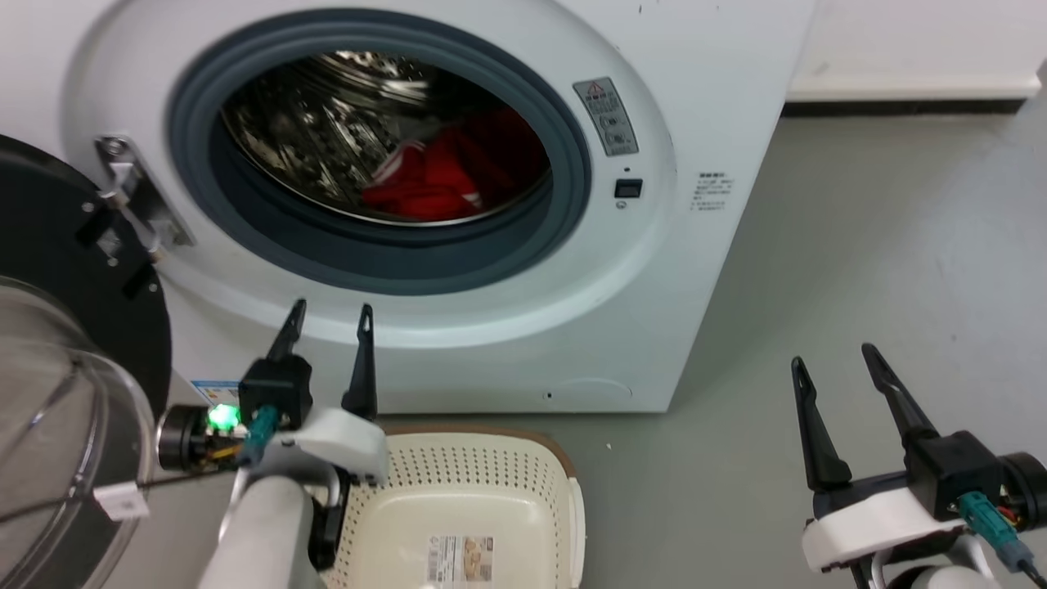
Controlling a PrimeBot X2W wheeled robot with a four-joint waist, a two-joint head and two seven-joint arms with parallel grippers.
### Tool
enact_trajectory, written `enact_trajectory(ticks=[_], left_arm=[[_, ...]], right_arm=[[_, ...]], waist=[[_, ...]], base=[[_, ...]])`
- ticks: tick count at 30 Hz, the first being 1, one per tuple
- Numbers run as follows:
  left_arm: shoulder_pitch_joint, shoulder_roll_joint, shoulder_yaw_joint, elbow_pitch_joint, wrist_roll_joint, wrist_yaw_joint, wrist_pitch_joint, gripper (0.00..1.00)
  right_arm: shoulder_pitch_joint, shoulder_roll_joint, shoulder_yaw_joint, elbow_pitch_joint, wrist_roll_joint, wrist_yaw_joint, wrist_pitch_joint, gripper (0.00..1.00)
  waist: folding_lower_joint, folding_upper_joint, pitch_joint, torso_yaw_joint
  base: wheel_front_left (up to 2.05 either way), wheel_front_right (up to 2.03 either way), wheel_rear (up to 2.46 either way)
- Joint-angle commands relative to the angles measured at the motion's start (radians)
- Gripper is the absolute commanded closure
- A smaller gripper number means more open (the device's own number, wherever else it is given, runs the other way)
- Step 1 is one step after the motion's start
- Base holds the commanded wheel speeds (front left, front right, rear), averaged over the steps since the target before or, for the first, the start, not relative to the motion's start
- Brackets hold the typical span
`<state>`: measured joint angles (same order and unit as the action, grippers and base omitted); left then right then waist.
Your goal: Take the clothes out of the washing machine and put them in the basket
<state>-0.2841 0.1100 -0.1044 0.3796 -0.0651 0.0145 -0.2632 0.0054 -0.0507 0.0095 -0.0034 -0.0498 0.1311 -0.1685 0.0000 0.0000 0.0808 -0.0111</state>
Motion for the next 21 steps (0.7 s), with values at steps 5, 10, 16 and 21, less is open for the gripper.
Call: enact_trajectory(ticks=[5,10,16,21], left_arm=[[-0.153,0.025,0.020,0.114,-0.007,0.000,-0.001,0.00],[-0.304,0.071,0.037,0.215,-0.015,-0.008,0.029,0.00],[-0.486,0.142,0.050,0.320,-0.013,-0.023,0.074,0.00],[-0.609,0.191,0.052,0.404,-0.007,-0.030,0.112,0.00]], right_arm=[[-0.062,0.001,0.013,-0.001,0.009,-0.001,-0.026,0.00],[-0.114,0.001,0.030,0.019,0.029,-0.001,-0.049,0.00],[-0.175,0.002,0.053,0.045,0.058,-0.001,-0.076,0.00],[-0.218,0.002,0.077,0.074,0.090,-0.001,-0.091,0.00]], waist=[[0.0000,0.0000,0.137,-0.083],[0.0000,0.0000,0.245,-0.145],[0.0000,0.0000,0.368,-0.215],[0.0000,0.0000,0.437,-0.264]], base=[[0.00,0.00,0.00],[0.00,0.00,0.00],[0.00,0.00,0.00],[0.00,0.00,0.00]])
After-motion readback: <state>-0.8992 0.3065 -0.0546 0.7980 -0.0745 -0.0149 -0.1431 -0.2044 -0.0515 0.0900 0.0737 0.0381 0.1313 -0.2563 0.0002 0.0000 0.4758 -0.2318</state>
